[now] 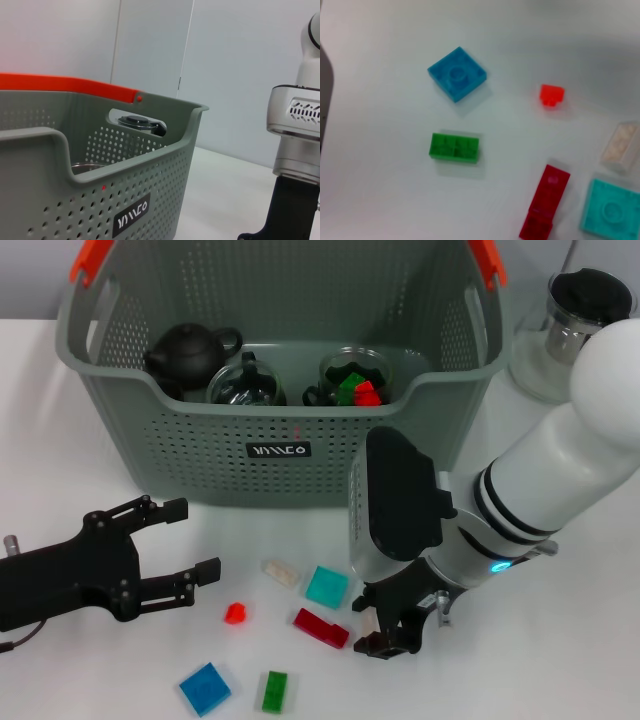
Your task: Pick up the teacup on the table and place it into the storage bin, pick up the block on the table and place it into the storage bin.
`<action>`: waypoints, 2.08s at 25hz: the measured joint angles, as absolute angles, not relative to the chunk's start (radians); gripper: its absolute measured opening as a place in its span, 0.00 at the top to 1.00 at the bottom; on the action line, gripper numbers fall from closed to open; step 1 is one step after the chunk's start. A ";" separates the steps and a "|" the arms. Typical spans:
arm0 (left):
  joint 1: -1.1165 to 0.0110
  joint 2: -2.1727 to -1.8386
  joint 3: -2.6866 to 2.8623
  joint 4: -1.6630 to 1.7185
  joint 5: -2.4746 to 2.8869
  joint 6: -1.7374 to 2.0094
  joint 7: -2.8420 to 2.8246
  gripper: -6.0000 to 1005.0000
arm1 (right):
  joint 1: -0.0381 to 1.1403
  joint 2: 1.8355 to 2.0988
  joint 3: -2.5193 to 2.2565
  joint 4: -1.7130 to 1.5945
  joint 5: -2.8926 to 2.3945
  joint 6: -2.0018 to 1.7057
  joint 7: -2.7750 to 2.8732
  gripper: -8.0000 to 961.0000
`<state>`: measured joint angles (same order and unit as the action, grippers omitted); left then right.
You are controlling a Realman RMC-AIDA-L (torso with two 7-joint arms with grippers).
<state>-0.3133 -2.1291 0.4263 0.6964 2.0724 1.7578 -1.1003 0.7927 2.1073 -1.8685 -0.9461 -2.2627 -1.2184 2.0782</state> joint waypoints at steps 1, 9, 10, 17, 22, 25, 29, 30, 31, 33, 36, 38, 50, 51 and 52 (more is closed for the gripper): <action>-0.313 -2.129 0.426 0.696 2.072 1.758 -1.101 0.13 | 0.794 2.105 -1.864 -0.948 -2.263 -1.229 2.081 0.53; -0.313 -2.127 0.424 0.698 2.072 1.767 -1.103 0.13 | 0.784 2.096 -1.699 -1.101 -2.281 -1.416 2.097 0.54; -0.313 -2.127 0.423 0.699 2.072 1.768 -1.103 0.13 | 0.784 2.097 -1.655 -1.138 -2.285 -1.477 2.098 0.54; -0.313 -2.126 0.423 0.700 2.072 1.769 -1.100 0.13 | 0.844 2.098 -1.397 -1.446 -2.243 -1.790 2.185 0.54; -0.314 -2.125 0.423 0.702 2.072 1.769 -1.098 0.13 | 0.926 2.098 -1.232 -1.584 -2.247 -1.823 2.216 0.54; -0.314 -2.125 0.423 0.702 2.072 1.768 -1.097 0.13 | 0.953 2.097 -1.170 -1.576 -2.274 -1.723 2.216 0.54; -0.314 -2.125 0.423 0.703 2.072 1.767 -1.097 0.13 | 0.971 2.097 -1.170 -1.471 -2.369 -1.542 2.225 0.54; -0.314 -2.124 0.423 0.703 2.072 1.767 -1.097 0.13 | 0.977 2.097 -1.170 -1.426 -2.396 -1.506 2.232 0.54; -0.315 -2.124 0.423 0.703 2.072 1.768 -1.097 0.13 | 0.986 2.097 -1.170 -1.381 -2.416 -1.471 2.237 0.54; -0.314 -2.124 0.423 0.703 2.072 1.768 -1.097 0.13 | 1.001 2.096 -1.168 -1.289 -2.454 -1.405 2.241 0.54; -0.315 -2.124 0.423 0.703 2.072 1.768 -1.097 0.13 | 1.009 2.096 -1.169 -1.189 -2.479 -1.331 2.240 0.54; -0.316 -2.124 0.423 0.703 2.072 1.768 -1.097 0.13 | 1.010 2.096 -1.171 -1.148 -2.482 -1.296 2.236 0.54; -0.316 -2.123 0.423 0.703 2.079 1.769 -1.097 0.13 | 1.003 2.095 -1.215 -1.068 -2.524 -1.237 2.271 0.49; -0.316 -2.123 0.423 0.703 2.080 1.769 -1.097 0.13 | 1.003 2.096 -1.216 -1.067 -2.529 -1.234 2.273 0.48; -0.316 -2.123 0.423 0.703 2.080 1.769 -1.097 0.13 | 1.003 2.096 -1.216 -1.067 -2.537 -1.227 2.275 0.46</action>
